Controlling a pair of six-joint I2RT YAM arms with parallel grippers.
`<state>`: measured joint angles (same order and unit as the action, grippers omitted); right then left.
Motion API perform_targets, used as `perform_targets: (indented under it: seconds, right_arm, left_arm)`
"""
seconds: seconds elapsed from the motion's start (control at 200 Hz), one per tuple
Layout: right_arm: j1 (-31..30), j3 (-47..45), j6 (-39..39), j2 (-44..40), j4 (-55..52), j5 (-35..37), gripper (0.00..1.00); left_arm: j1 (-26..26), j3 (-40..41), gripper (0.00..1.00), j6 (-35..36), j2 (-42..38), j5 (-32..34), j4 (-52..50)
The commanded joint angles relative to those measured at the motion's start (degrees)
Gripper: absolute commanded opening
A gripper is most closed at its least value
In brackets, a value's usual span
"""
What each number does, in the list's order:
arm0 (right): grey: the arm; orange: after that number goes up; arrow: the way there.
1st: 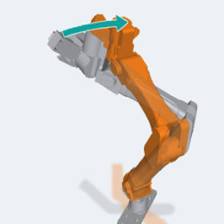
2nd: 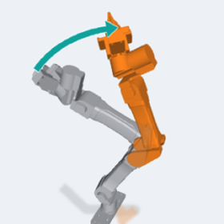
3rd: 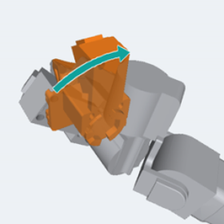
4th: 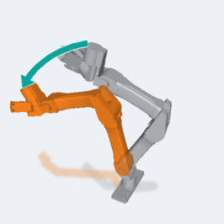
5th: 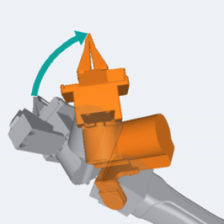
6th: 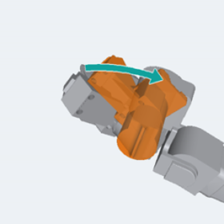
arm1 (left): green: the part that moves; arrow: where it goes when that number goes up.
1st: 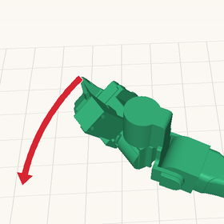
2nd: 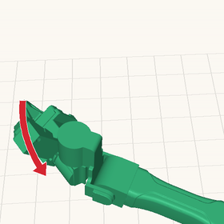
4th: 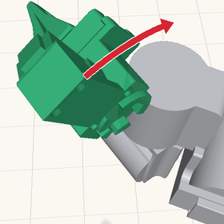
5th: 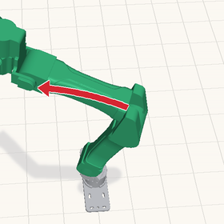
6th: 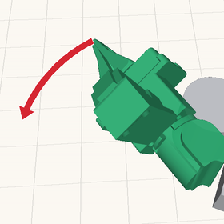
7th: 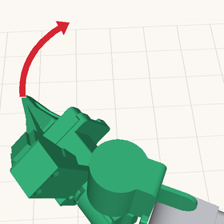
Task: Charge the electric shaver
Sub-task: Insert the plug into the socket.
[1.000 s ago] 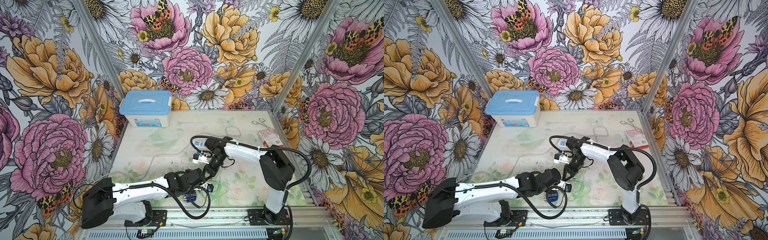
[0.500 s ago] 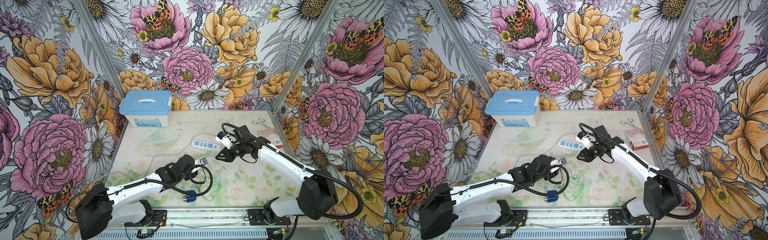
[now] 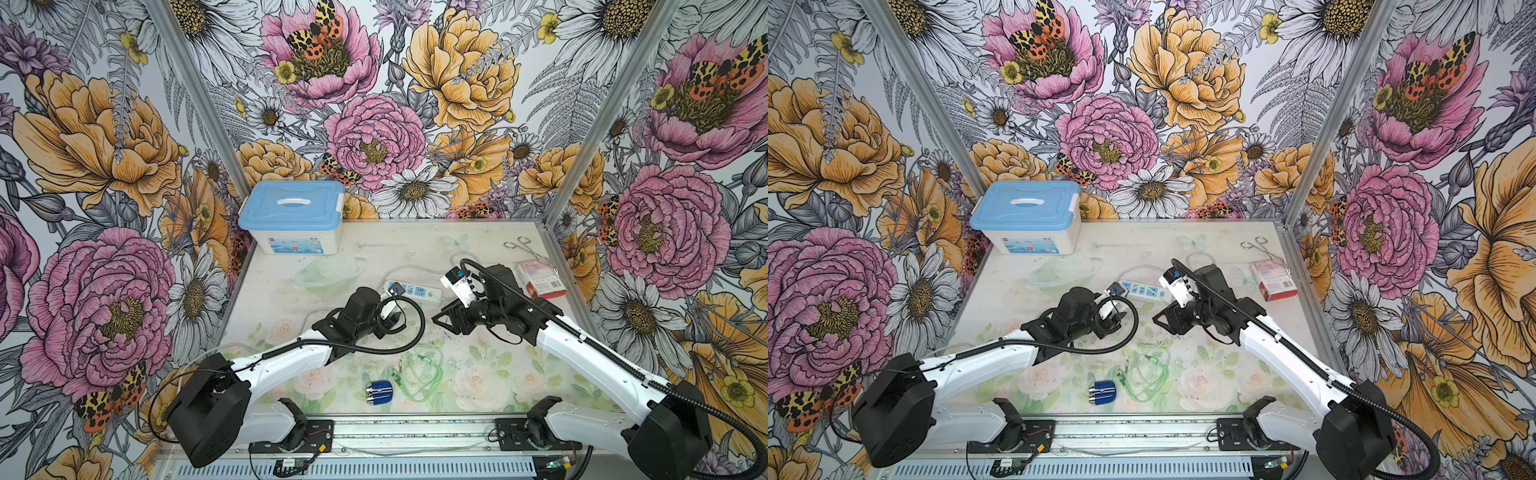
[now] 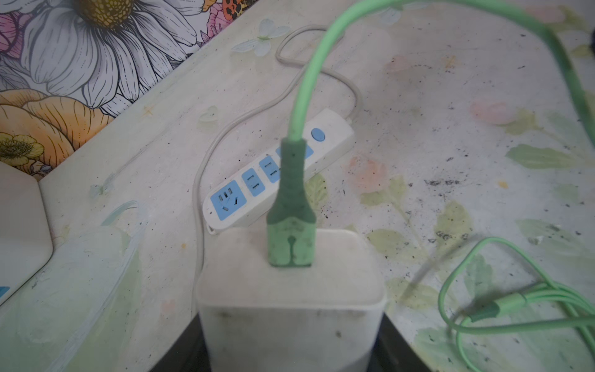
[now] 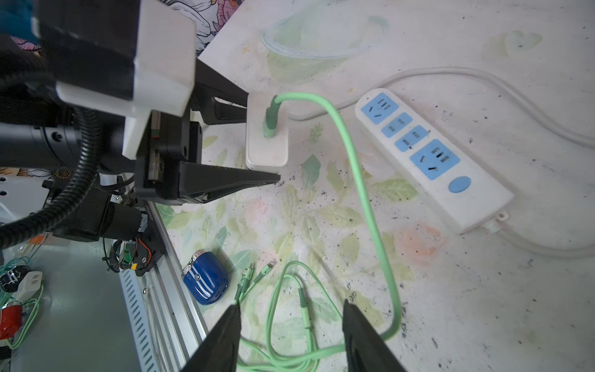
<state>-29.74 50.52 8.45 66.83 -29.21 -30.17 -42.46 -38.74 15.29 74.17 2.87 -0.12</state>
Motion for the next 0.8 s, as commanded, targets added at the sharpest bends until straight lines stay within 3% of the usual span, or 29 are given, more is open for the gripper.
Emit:
perform_targets:
  seconds: [0.0,0.19,0.37,0.796]
  right_arm:
    - [-1.38,2.51,1.4,0.89,3.42,0.89,0.54]
    - [-2.23,3.26,4.01,6.95,9.34,1.14,0.52]
    - [-3.49,4.16,5.39,10.25,13.04,0.44,0.57]
    - [-4.54,3.99,7.53,13.48,17.14,0.33,0.58]
  left_arm:
    - [0.12,-2.17,0.0,-1.72,0.81,-4.11,5.16]
    - [-1.83,-3.0,0.0,-1.64,2.11,-5.08,6.34]
    - [-2.97,-2.27,0.0,-1.5,1.85,-5.66,6.34]
    - [-4.12,-4.25,0.0,-0.22,4.81,-6.66,8.02]
